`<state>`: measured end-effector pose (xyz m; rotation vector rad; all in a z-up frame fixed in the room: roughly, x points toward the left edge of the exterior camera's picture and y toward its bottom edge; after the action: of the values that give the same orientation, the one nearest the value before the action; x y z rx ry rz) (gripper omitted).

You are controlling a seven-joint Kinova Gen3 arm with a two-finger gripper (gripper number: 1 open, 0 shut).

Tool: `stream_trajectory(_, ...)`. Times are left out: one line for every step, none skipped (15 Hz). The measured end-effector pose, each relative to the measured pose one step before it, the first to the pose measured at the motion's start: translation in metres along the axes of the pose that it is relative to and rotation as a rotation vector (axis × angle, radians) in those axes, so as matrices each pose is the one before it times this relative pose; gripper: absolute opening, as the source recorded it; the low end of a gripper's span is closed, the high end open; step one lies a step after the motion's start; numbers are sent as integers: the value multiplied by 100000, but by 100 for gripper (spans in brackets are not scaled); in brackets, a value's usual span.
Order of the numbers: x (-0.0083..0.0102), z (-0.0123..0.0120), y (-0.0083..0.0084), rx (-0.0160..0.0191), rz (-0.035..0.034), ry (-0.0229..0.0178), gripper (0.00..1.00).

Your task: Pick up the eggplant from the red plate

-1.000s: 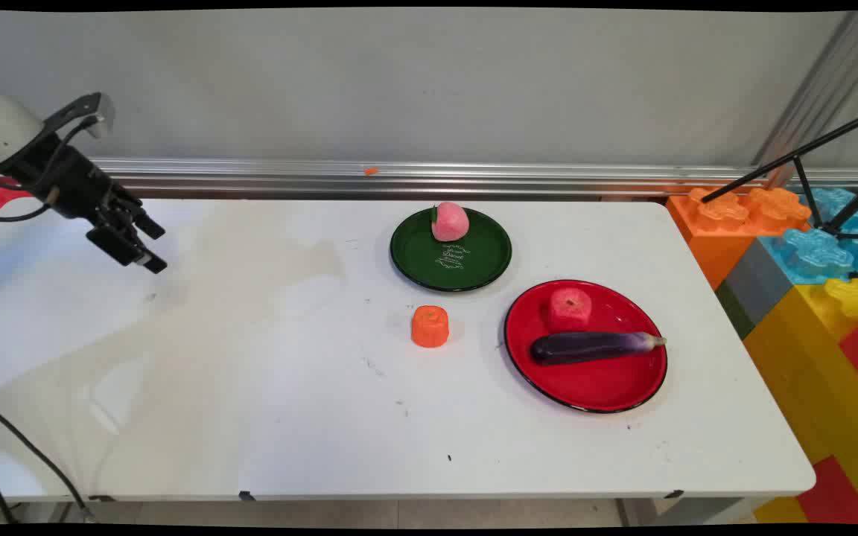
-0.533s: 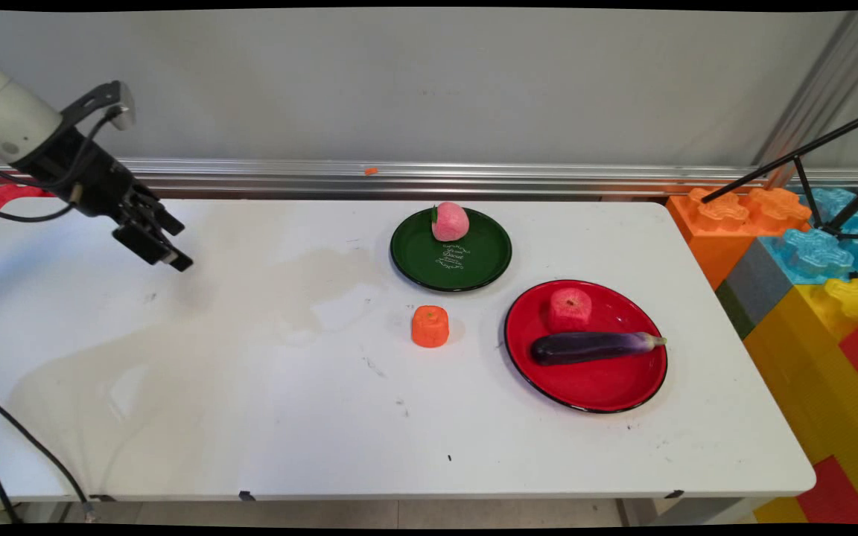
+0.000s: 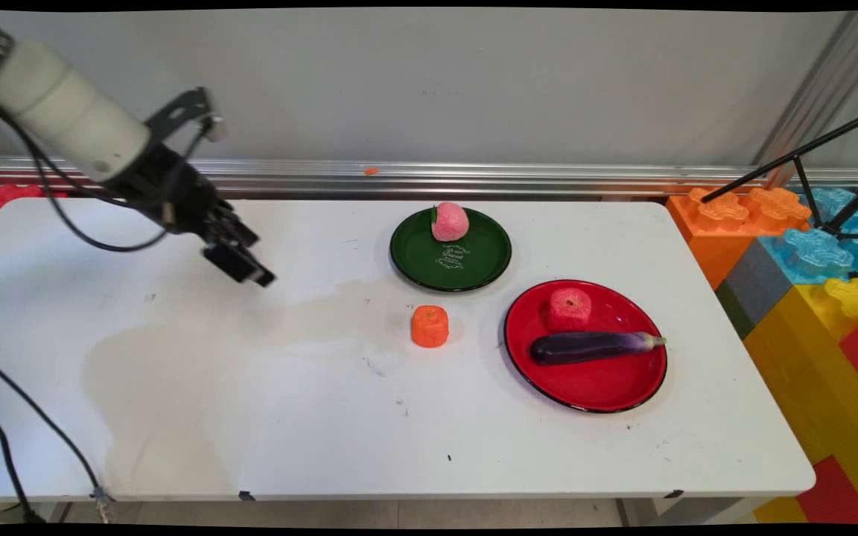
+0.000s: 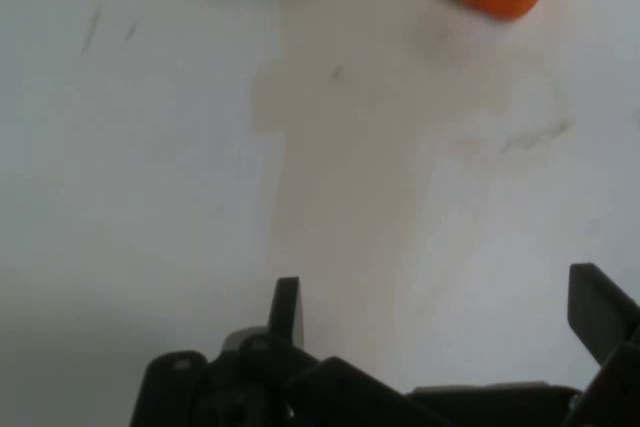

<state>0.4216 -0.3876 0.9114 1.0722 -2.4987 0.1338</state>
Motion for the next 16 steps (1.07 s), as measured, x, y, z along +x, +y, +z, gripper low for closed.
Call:
stream_trajectory(1044, 765, 1373, -506, 879, 509, 100)
stream_trajectory(1265, 905, 1596, -711, 1602, 724, 100)
stream_trajectory(832, 587, 969, -516, 1124, 431, 100)
stream_trajectory(1244, 882, 1374, -895, 1622, 590, 100)
stream_trajectory(1276, 925, 1331, -890, 1388, 535, 100)
stream_trajectory(1118, 802, 1092, -710, 1169, 463, 100)
stream_trajectory(777, 562, 681, -445, 798, 442, 100)
stream_trajectory(1245, 917, 1052, -676, 1420, 645, 100)
stream_trajectory(716, 541, 530, -313, 903, 431, 100)
stream_trajectory(1180, 859, 813, -481, 1568, 852, 100)
stream_trajectory(1341, 1029, 825, -403, 2151, 986, 100)
stream_trajectory(1253, 1024, 701, -312, 2431, 927, 100)
stream_trajectory(992, 890, 525, -264, 2089, 673, 100)
stream_trajectory(621, 601, 313, -198, 1232, 435, 100)
stream_trajectory(859, 886, 408, -289, 1582, 539, 100)
stream_trajectory(959, 1068, 397, -286, 1394, 660, 100)
